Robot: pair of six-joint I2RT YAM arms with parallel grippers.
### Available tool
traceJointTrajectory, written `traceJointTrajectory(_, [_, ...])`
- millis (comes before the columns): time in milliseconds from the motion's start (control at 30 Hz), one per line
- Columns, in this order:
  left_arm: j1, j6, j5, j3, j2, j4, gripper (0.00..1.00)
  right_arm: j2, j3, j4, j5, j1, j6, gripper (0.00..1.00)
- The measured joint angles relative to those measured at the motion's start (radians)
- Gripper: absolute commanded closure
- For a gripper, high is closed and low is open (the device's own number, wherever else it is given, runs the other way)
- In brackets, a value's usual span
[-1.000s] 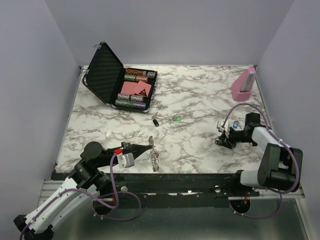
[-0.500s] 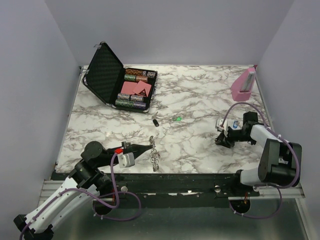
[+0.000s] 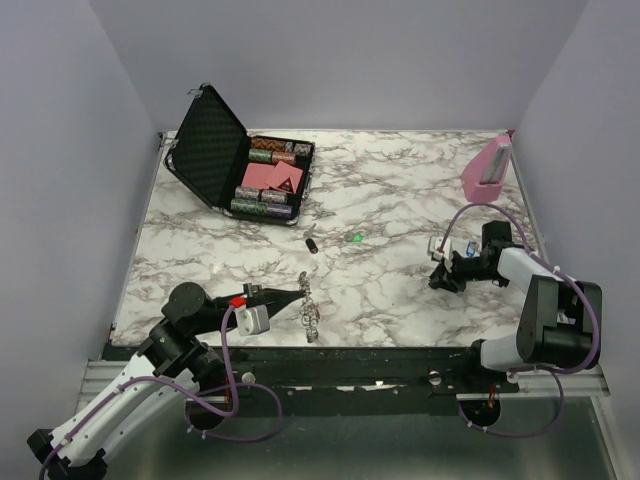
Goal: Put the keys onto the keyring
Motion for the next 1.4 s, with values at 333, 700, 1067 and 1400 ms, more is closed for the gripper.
traceJointTrajectory(333, [0.0,0.0,0.0,0.0,0.0,0.0,1.0,0.005,0.0,0.032,0.018,0.009,0.031,0.71])
traceJointTrajectory(700, [0.0,0.0,0.001,0.0,0.0,0.0,1.0,0.013,0.0,0.052,0.042,0.013,0.049,0.75])
traceJointTrajectory(1067, [0.0,0.0,0.002,0.0,0.0,0.0,1.0,0.016,0.0,0.06,0.044,0.013,0.054,0.86])
traceJointTrajectory(1400, [0.0,0.0,0.002,0.0,0.0,0.0,1.0,0.016,0.0,0.064,0.044,0.013,0.066,0.77])
